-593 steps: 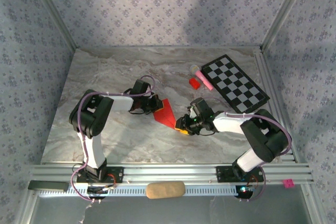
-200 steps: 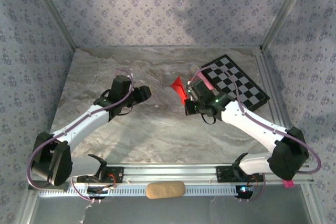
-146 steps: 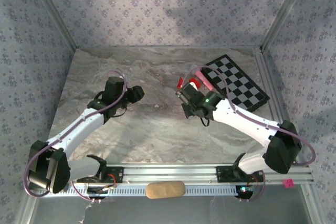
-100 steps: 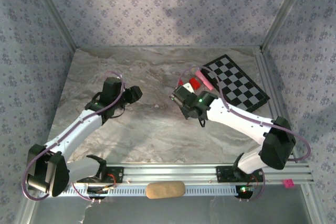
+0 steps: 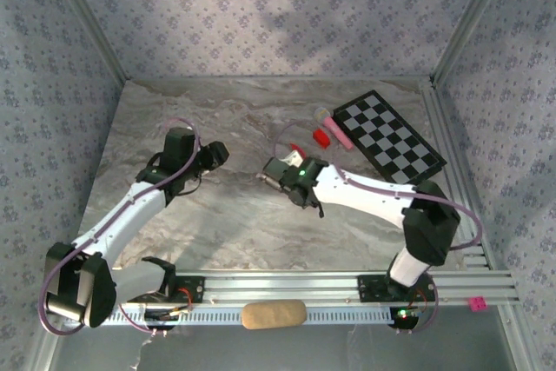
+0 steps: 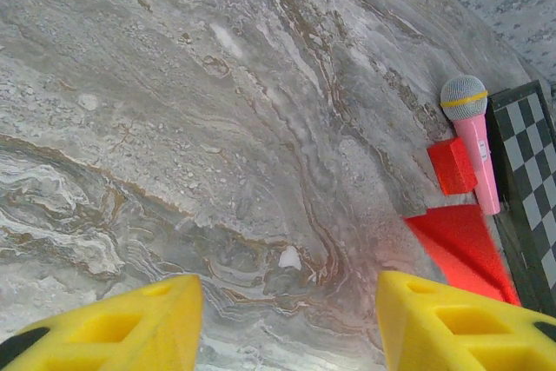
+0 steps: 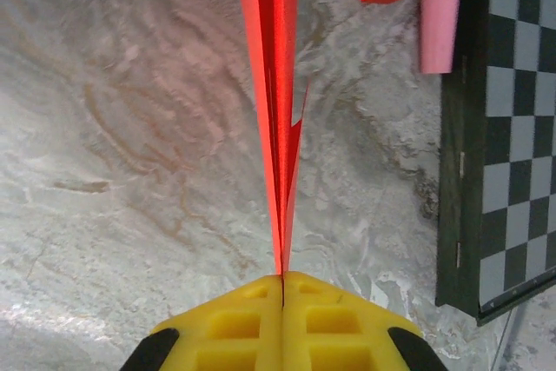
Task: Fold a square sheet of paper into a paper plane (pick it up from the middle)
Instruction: Turn over the paper at the center of the table.
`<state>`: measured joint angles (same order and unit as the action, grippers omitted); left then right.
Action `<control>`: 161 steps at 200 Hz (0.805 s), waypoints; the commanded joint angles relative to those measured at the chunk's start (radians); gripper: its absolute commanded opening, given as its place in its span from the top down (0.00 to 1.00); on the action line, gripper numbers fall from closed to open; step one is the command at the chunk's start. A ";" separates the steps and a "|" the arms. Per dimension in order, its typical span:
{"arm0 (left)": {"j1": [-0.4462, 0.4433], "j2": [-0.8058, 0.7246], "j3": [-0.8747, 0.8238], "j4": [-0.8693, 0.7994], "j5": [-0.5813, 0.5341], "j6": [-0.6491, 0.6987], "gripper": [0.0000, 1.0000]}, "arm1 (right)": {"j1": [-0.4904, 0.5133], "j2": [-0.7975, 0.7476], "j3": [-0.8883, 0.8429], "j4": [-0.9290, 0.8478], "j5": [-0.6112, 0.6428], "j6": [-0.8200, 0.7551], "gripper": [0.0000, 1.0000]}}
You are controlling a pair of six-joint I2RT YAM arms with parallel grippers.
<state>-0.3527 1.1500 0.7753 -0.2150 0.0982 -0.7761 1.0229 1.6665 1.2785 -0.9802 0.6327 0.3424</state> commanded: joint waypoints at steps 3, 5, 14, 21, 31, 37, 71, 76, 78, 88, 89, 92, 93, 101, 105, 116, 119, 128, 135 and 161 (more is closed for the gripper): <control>0.016 -0.033 -0.014 -0.026 -0.010 0.014 0.45 | 0.048 0.060 0.044 -0.038 -0.036 -0.036 0.96; 0.017 -0.034 -0.016 -0.026 -0.011 0.015 0.45 | 0.052 0.064 0.044 -0.034 -0.042 -0.040 0.96; 0.021 -0.038 -0.020 -0.026 -0.010 0.013 0.44 | 0.067 0.085 0.048 -0.011 -0.095 -0.058 0.95; 0.025 -0.042 -0.025 -0.025 -0.009 0.012 0.44 | 0.076 0.102 0.053 0.003 -0.130 -0.068 0.95; 0.031 -0.047 -0.029 -0.025 -0.008 0.012 0.44 | 0.088 0.124 0.063 0.016 -0.161 -0.072 0.93; 0.033 -0.050 -0.031 -0.026 -0.008 0.010 0.44 | 0.094 0.139 0.071 0.023 -0.181 -0.071 0.91; 0.042 -0.061 -0.049 -0.028 -0.002 0.005 0.44 | 0.097 0.185 0.095 0.092 -0.337 -0.071 0.86; 0.041 -0.062 -0.051 -0.027 -0.001 0.005 0.44 | 0.097 0.190 0.097 0.101 -0.353 -0.072 0.86; 0.041 -0.062 -0.053 -0.027 -0.001 0.004 0.44 | 0.097 0.192 0.099 0.103 -0.359 -0.072 0.85; 0.043 -0.064 -0.058 -0.027 0.002 0.002 0.44 | 0.095 0.202 0.106 0.113 -0.392 -0.074 0.84; 0.043 -0.065 -0.058 -0.027 0.002 0.002 0.44 | 0.095 0.204 0.106 0.114 -0.395 -0.074 0.84; 0.043 -0.064 -0.061 -0.025 0.003 0.002 0.44 | 0.094 0.207 0.109 0.118 -0.403 -0.073 0.83; 0.043 -0.064 -0.061 -0.025 0.004 0.002 0.44 | 0.094 0.207 0.109 0.119 -0.405 -0.073 0.83; 0.044 -0.064 -0.063 -0.022 0.010 0.002 0.44 | 0.092 0.213 0.113 0.129 -0.426 -0.071 0.82; 0.043 -0.063 -0.066 -0.021 0.011 0.003 0.44 | 0.091 0.215 0.114 0.136 -0.440 -0.071 0.81; 0.045 -0.059 -0.066 -0.023 0.017 0.004 0.44 | 0.087 0.217 0.115 0.149 -0.449 -0.060 0.80; 0.044 -0.058 -0.066 -0.023 0.021 0.004 0.44 | 0.086 0.216 0.115 0.152 -0.450 -0.059 0.80; 0.044 -0.055 -0.065 -0.024 0.026 0.009 0.44 | 0.082 0.210 0.109 0.169 -0.469 -0.057 0.78; 0.045 -0.054 -0.064 -0.025 0.029 0.009 0.44 | 0.078 0.202 0.103 0.185 -0.483 -0.055 0.76; 0.044 -0.047 -0.062 -0.029 0.038 0.011 0.44 | 0.042 0.149 0.056 0.276 -0.553 -0.030 0.71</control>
<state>-0.3141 1.1069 0.7136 -0.2363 0.1131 -0.7746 1.0981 1.8709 1.3613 -0.7841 0.1673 0.2836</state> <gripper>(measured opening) 0.557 0.275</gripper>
